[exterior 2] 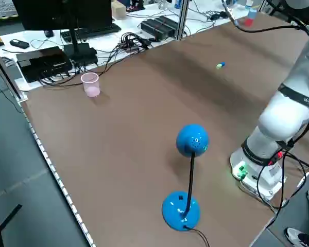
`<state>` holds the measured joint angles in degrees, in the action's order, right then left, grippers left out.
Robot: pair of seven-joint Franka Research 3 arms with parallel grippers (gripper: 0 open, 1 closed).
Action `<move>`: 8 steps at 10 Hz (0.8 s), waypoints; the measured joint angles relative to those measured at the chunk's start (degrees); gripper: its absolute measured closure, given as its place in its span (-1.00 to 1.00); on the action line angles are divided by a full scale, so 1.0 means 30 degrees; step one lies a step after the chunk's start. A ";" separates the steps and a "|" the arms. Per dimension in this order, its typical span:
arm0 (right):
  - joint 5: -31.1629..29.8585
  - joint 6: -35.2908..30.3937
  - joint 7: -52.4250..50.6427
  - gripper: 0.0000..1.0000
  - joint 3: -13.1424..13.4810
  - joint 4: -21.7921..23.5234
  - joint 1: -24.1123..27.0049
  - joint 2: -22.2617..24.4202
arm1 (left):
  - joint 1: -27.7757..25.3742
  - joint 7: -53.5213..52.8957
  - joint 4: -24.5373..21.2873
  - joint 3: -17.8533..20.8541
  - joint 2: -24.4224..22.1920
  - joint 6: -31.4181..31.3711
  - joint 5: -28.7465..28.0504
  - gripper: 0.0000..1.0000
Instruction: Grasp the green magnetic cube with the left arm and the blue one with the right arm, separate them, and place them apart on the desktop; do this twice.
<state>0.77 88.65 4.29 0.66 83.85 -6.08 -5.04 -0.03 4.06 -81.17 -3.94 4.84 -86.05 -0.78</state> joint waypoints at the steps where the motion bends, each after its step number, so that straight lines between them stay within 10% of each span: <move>1: 0.0000 0.0000 0.0000 -1.00 0.0001 0.0000 0.0000 -0.0015 | 0.0032 -0.0015 0.0002 -0.0003 0.0000 -0.0001 0.0003 -1.00; 8: 0.0000 -0.0001 0.0000 -1.00 0.0010 0.0005 0.0028 -0.0086 | 0.0900 0.4257 -0.0152 -0.0091 0.2185 -0.1332 0.0028 -1.00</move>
<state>0.77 88.64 4.29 0.69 83.87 -5.99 -5.30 2.67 16.83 -81.63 -4.21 11.40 -90.05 -0.69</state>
